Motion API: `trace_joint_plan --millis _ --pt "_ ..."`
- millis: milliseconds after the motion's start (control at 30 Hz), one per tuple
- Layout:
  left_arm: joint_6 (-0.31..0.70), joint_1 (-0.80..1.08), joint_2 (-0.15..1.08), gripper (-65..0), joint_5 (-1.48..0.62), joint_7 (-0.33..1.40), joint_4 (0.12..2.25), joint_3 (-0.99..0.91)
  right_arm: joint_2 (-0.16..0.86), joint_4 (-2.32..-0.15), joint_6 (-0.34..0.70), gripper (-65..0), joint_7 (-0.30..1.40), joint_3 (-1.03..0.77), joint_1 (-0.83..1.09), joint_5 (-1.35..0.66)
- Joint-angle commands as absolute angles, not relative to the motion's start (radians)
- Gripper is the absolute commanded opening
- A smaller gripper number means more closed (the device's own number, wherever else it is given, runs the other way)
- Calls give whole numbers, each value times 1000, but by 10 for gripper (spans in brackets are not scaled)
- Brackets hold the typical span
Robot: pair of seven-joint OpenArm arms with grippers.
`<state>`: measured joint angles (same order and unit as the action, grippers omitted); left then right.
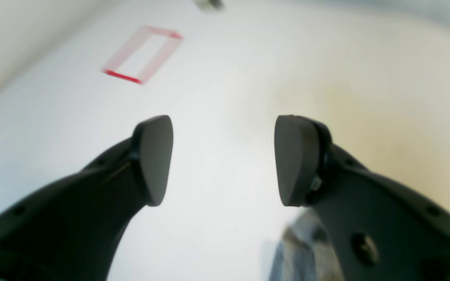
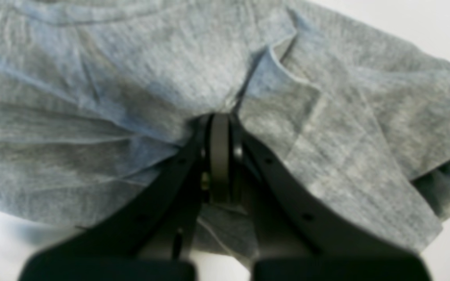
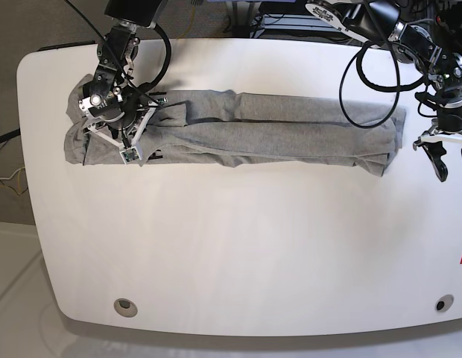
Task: Fold the T-shirt properly
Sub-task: 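Open the left gripper and lift it off the strip end, then lower the left gripper and pinch the strip's end edge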
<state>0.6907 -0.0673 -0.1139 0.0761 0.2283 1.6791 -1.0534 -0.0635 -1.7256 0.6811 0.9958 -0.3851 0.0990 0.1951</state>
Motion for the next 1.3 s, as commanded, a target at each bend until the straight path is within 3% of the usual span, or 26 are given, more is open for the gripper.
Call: trace_joint_plan --millis 0,767,1267 --pt "698 -82 -113 -262 61 188 1661 -1049 -68 -1699 698 -650 1058 -383 114 209" --pt "698 -51 -117 -262 104 156 1603 -1049 -68 -1699 698 -650 1058 -383 114 209" --pt "698 -15 -85 -262 105 168 1392 -978 -53 -1701 698 -650 1058 -381 114 209"
